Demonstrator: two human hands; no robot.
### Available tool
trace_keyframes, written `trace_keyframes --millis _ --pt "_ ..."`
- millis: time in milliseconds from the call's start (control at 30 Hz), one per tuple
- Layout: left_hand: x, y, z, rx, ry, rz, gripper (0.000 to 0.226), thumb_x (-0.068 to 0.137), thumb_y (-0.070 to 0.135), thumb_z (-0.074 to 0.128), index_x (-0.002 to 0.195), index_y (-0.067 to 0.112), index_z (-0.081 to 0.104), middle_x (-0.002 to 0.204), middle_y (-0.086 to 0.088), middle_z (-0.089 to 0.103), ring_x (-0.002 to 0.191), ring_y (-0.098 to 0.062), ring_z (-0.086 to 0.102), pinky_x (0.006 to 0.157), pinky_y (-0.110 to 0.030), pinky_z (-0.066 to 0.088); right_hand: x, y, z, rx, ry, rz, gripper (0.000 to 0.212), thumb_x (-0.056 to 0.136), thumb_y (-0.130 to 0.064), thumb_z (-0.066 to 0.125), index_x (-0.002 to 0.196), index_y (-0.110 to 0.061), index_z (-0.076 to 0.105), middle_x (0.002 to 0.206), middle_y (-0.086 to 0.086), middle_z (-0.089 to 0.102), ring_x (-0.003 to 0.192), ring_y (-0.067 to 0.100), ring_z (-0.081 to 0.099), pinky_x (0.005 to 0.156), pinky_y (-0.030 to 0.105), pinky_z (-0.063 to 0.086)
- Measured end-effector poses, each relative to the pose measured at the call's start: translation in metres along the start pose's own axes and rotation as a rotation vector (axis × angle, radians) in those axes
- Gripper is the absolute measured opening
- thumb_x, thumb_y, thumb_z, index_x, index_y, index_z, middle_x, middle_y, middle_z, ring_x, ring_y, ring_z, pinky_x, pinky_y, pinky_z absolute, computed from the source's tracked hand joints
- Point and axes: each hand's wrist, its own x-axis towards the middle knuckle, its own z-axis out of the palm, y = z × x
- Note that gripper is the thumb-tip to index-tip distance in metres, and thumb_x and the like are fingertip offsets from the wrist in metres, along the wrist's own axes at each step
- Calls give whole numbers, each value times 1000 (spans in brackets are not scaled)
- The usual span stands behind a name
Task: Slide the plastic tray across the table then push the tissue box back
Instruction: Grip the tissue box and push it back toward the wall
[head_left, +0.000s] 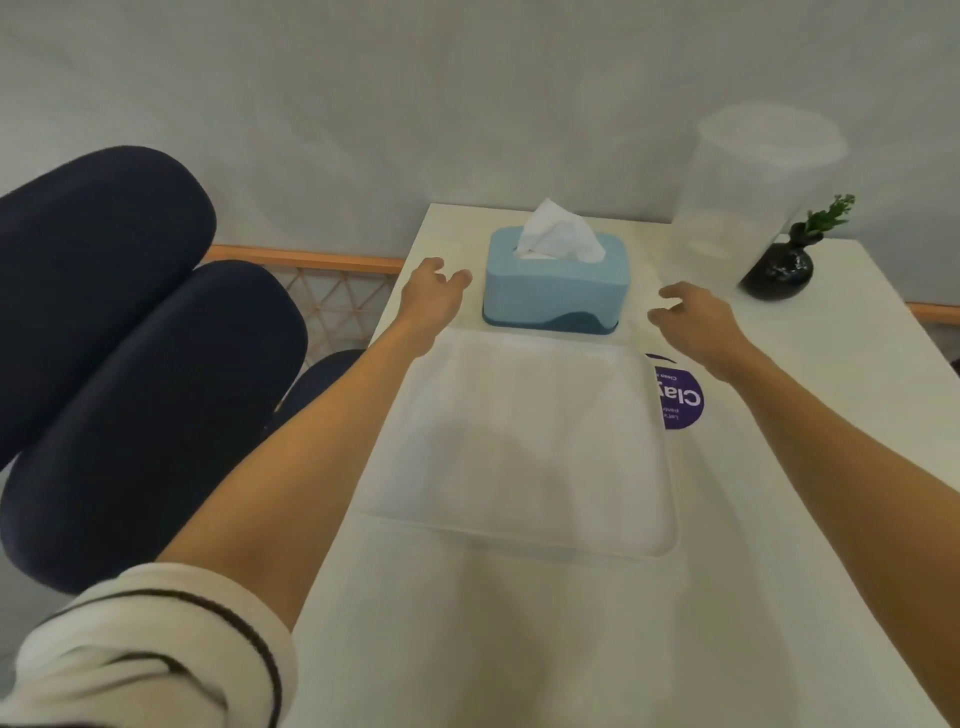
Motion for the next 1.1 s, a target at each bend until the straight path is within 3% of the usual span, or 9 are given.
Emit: trace_keyframes --millis 133,233,367,533,700,833,967,1033,1100 --pt "13 7 29 20 -5 -56 63 98 40 47 151 15 24 156 -7 32 140 -29 36 111 -42 33 21 -8 14 159 -111 11 58 93 -31 47 145 -11 32 141 15 49 121 33 52 105 48 43" --pt "22 6 43 65 -19 -73 60 100 38 43 151 14 23 156 -6 30 140 -27 34 110 -40 34 35 -14 28 257 -113 34 56 96 -32 41 146 -10 29 147 14 42 125 32 48 103 46 45" --pt "32 -1 50 87 -63 -70 54 100 37 42 147 12 34 147 -8 43 127 -28 46 102 -41 44 46 -19 46 325 -37 48 42 92 -23 43 129 -5 49 127 15 57 94 25 52 69 29 45" --pt "58 -14 40 48 -51 -61 41 98 35 45 133 12 48 126 -5 54 109 -23 49 99 -43 48 55 -33 65 383 -24 49 43 94 -30 46 129 -5 48 109 7 53 92 21 49 56 20 36" --pt "95 -28 10 -11 -31 -58 40 98 36 47 132 15 49 116 2 51 109 -19 49 104 -44 46 72 -59 95 411 1 50 42 97 -37 39 122 -3 45 106 3 49 91 21 49 55 19 37" --pt "130 -26 -9 -99 8 -101 48 91 51 55 120 13 51 111 2 54 101 -18 53 87 -38 47 98 -88 119 421 19 52 32 96 -34 40 111 -5 42 106 8 52 90 23 52 57 26 39" --pt "164 -21 -16 -85 33 -119 47 87 52 60 110 14 46 98 3 52 94 -17 50 86 -39 49 126 -112 132 451 18 100 22 96 -29 38 106 -9 37 103 6 49 73 13 49 50 22 37" --pt "178 -20 -16 -90 23 -116 47 87 51 60 113 14 47 107 -1 53 99 -20 51 91 -43 51 138 -121 137 463 39 101 29 96 -28 38 118 -9 39 106 6 49 71 8 48 54 23 45" --pt "189 -17 -14 -71 12 -94 49 88 52 58 116 14 49 112 -2 54 102 -22 53 94 -47 54 147 -127 139 462 54 62 43 97 -28 36 138 -16 33 113 3 49 87 17 54 72 34 56"
